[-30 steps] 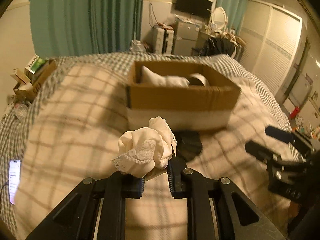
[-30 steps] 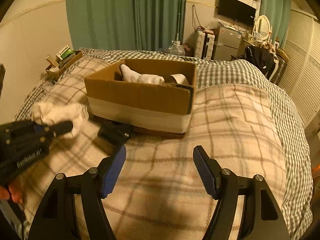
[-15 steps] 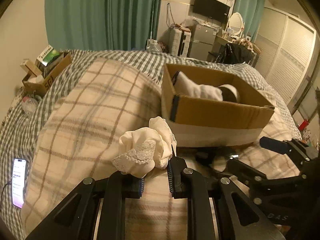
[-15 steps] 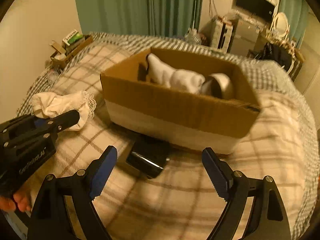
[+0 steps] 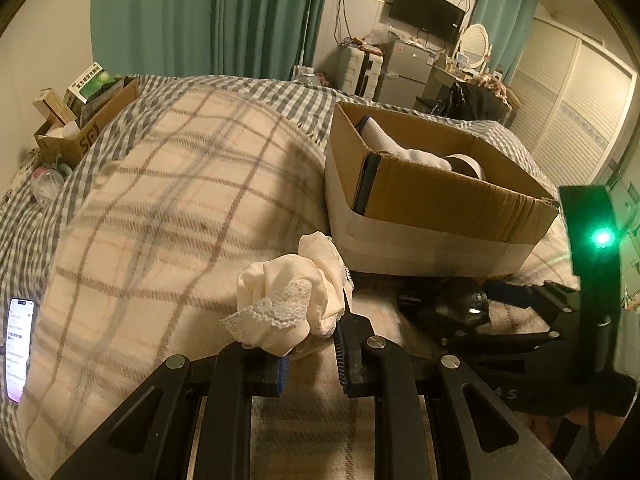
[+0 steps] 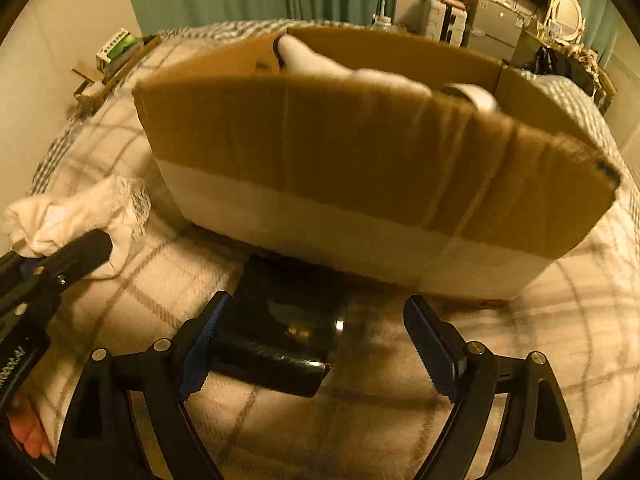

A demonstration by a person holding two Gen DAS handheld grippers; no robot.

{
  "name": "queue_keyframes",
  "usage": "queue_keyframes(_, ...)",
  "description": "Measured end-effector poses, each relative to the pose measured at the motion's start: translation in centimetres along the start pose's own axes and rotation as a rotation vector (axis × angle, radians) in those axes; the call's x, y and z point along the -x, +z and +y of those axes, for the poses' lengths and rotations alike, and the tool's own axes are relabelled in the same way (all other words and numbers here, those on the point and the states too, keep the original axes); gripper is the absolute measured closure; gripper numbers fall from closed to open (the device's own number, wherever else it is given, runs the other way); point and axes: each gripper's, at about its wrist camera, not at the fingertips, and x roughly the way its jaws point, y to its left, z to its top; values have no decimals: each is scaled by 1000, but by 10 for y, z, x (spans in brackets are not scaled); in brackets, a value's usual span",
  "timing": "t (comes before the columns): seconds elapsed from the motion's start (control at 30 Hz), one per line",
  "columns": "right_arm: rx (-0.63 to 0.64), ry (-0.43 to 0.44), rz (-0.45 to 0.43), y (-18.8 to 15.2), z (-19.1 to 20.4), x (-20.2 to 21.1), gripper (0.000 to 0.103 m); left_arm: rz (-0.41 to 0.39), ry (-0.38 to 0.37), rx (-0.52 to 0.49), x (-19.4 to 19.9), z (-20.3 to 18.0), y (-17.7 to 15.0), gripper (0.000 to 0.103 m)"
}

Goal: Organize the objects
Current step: 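Grasp the black cup with the right gripper while the left holds the cloth, then carry the cloth and black cup into the box and open both grippers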

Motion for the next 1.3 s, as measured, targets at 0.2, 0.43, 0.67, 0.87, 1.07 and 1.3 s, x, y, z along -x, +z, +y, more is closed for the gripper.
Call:
queue_keyframes(0.2,32,50,11,-9,8,5,57,0,4,4,4,-2,-2,85)
queue_keyframes(0.43,49,45,-47,-23,9,34,57,4,-2,20,16,-4,-6,85)
queue_keyframes(0.67,54,37,-153,-35,8,86,57,-56,5,9,46,-16,-7,85)
queue_keyframes(0.87,85,36,-278,-35,11,145,57,-118,-2,-23,76,-34,9,85)
queue_keyframes(1.07,113,18,-390,-19,7,195,57,-177,-20,-87,97,-60,36,85)
queue_keyframes(1.3,128,-25,-482,26,-8,225,57,-225,-45,-127,101,-81,88,85)
